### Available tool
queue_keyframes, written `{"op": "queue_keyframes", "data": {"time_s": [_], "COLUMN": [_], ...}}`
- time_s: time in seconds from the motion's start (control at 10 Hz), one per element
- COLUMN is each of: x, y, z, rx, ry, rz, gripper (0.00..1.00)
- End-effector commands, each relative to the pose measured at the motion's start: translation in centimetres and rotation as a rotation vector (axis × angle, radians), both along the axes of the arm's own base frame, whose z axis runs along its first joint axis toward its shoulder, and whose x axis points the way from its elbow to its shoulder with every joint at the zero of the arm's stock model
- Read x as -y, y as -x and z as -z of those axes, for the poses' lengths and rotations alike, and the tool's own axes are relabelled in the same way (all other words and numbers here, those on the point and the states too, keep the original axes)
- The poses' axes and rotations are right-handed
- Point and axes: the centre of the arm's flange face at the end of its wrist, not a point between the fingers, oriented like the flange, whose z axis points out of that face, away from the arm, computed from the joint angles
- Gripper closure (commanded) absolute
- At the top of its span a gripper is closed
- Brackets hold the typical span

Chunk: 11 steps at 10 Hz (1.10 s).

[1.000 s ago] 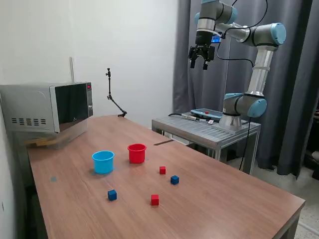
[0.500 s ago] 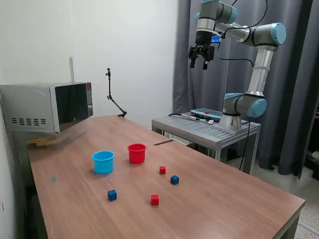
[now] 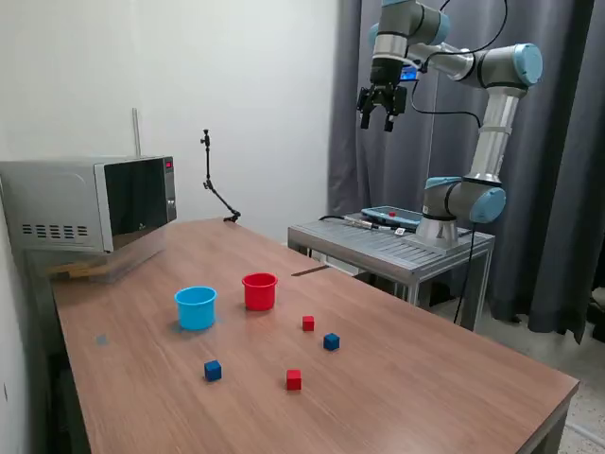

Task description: Place red objects in the red bin, and blue objects in the blue bin.

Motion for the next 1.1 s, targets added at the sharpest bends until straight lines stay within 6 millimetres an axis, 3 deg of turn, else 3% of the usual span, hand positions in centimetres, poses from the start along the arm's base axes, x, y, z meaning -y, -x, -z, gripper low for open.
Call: {"op": "queue_keyframes", "data": {"time_s": [0.0,0.2,0.4,0.5,0.7,1.0], "x": [-0.1,-0.5,-1.2,-1.7,-2.6,-3.4], "y": [0.1,1.2,5.2,8.2,13.4,18.0], "z": [-0.4,-1.2,-3.6,-3.2,0.8,3.6], "rx": [-0.017,-0.059,-0.133,-0.12,-0.046,-0.009], "ry": [-0.002,-0.009,-0.023,-0.021,-0.006,0.016], "rz": [0.004,0.0,-0.003,-0.004,-0.003,0.0], "gripper": [0.0,0.0,0.0,0.0,0.0,0.0]}}
